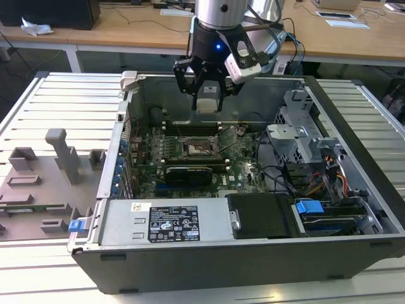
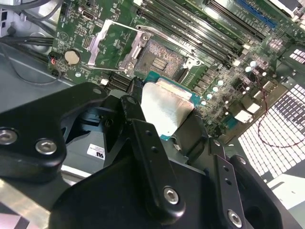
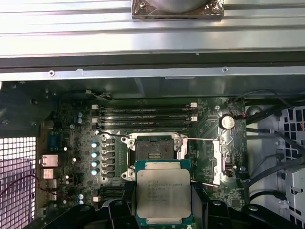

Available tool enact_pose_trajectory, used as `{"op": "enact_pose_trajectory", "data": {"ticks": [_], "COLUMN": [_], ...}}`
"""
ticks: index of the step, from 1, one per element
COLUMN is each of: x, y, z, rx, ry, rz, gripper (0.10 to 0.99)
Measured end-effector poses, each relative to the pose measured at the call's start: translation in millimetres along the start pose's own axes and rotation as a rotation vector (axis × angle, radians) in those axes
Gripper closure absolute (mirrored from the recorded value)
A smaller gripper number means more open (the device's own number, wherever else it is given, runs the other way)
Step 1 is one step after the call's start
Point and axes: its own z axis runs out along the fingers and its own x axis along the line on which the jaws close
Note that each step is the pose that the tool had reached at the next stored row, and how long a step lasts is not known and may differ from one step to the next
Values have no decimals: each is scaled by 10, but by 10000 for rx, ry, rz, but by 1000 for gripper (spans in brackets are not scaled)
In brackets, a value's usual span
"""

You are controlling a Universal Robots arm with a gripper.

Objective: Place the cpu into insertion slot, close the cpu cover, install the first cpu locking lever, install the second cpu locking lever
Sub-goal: 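Place the cpu into insertion slot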

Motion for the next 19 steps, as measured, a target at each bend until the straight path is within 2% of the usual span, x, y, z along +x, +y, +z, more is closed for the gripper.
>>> {"op": "enact_pose_trajectory", "data": {"ticks": [5,12,15,19], "x": [-2,-3,-5,-7], "y": [-3,-12,-21,-28], "z": [112,218,342,429], "rx": [39,44,57,65], "ry": [-1,-1,-1,-2], "rz": [0,0,1,0], "gripper": [541,541,541,541]}}
